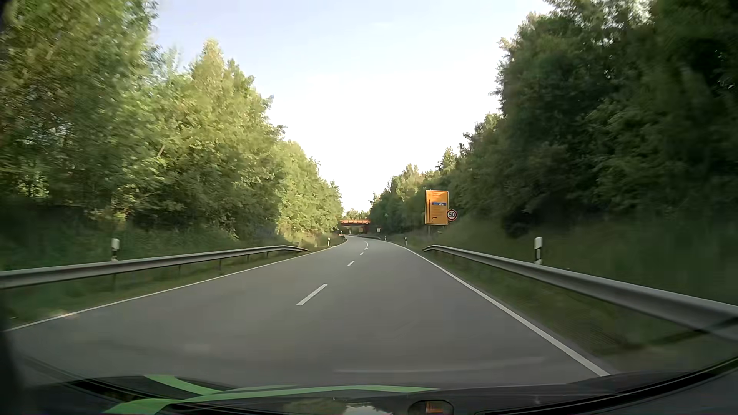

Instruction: Follow the waypoints while adhering to traffic rules and regulations

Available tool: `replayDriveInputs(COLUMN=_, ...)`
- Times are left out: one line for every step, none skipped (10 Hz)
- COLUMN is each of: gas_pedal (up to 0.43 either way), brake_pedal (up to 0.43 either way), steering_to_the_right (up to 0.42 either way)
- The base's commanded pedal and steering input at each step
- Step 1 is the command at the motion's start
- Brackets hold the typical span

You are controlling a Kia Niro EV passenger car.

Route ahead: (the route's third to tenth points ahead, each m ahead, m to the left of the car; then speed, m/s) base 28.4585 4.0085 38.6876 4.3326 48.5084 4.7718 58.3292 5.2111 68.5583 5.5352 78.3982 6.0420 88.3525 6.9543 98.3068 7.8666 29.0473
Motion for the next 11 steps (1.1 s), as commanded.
replayDriveInputs(gas_pedal=0.0, brake_pedal=0.091, steering_to_the_right=-0.008)
replayDriveInputs(gas_pedal=0.0, brake_pedal=0.104, steering_to_the_right=-0.008)
replayDriveInputs(gas_pedal=0.0, brake_pedal=0.116, steering_to_the_right=-0.008)
replayDriveInputs(gas_pedal=0.0, brake_pedal=0.128, steering_to_the_right=-0.008)
replayDriveInputs(gas_pedal=0.0, brake_pedal=0.134, steering_to_the_right=-0.008)
replayDriveInputs(gas_pedal=0.0, brake_pedal=0.14, steering_to_the_right=-0.008)
replayDriveInputs(gas_pedal=0.0, brake_pedal=0.14, steering_to_the_right=-0.008)
replayDriveInputs(gas_pedal=0.0, brake_pedal=0.152, steering_to_the_right=-0.008)
replayDriveInputs(gas_pedal=0.0, brake_pedal=0.159, steering_to_the_right=-0.008)
replayDriveInputs(gas_pedal=0.0, brake_pedal=0.152, steering_to_the_right=-0.008)
replayDriveInputs(gas_pedal=0.0, brake_pedal=0.14, steering_to_the_right=-0.008)
